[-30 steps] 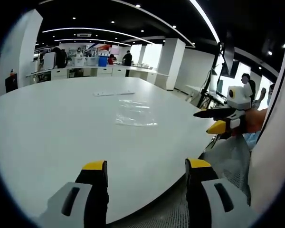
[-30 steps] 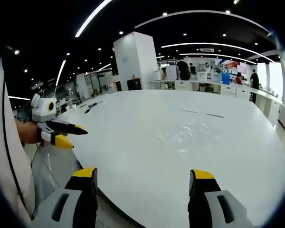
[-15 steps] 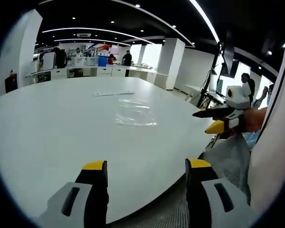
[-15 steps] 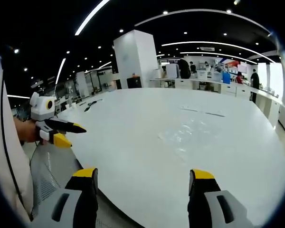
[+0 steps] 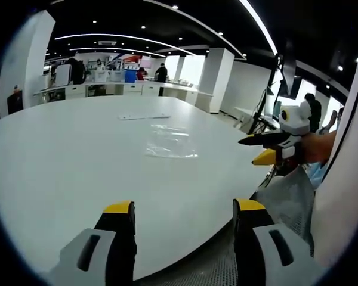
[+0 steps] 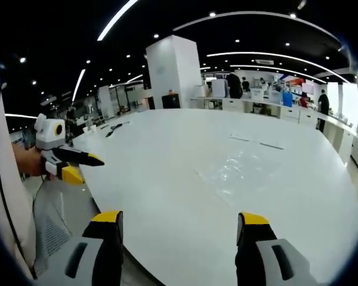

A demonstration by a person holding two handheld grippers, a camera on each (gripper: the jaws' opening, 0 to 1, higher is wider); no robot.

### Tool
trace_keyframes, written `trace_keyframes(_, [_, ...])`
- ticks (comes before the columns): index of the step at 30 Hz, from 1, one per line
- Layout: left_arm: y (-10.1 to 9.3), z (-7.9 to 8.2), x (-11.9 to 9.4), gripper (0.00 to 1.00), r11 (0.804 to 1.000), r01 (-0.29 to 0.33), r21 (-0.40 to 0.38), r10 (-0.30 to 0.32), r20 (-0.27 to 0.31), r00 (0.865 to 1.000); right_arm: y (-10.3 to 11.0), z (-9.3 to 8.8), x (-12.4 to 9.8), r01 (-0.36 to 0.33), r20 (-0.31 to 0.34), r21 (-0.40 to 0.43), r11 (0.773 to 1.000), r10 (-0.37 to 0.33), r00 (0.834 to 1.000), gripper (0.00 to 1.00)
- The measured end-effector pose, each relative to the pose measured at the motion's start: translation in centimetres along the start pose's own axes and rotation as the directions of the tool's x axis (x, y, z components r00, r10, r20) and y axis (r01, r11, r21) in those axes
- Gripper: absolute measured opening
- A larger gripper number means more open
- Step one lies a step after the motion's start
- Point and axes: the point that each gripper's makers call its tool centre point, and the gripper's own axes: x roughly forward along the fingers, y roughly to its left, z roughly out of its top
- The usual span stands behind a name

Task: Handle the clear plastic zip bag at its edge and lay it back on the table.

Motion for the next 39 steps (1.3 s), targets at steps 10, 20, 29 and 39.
trace_keyframes(10, [0.3, 0.0, 0.1, 0.64, 1.000, -0.010, -0.005, 0.010, -0.002, 1.000, -1.3, -0.3, 1.2, -0.003, -0.027, -0.019, 1.000, 0.003, 1.000, 0.76])
trace_keyframes(20, [0.0, 0.5, 0.0, 0.64, 1.000, -0.017, -0.011, 0.017, -0.003, 1.000, -2.6, -0.6, 2.8, -0.006, -0.059, -0.045, 0.999, 0.003, 0.998, 0.74])
trace_keyframes(29, [-0.1, 0.7, -0.1, 0.63, 1.000, -0.023, -0.013, 0.023, 0.000, 1.000, -4.6, -1.3, 4.7, -0.005, -0.098, -0.085, 0.996, -0.003, 0.995, 0.71])
trace_keyframes(39, [0.3, 0.6, -0.1, 0.63, 0.999, -0.032, -0.020, 0.032, 0.001, 0.999, -6.4, -2.0, 7.0, -0.013, -0.169, -0.273, 0.962, -0.035, 0.985, 0.64])
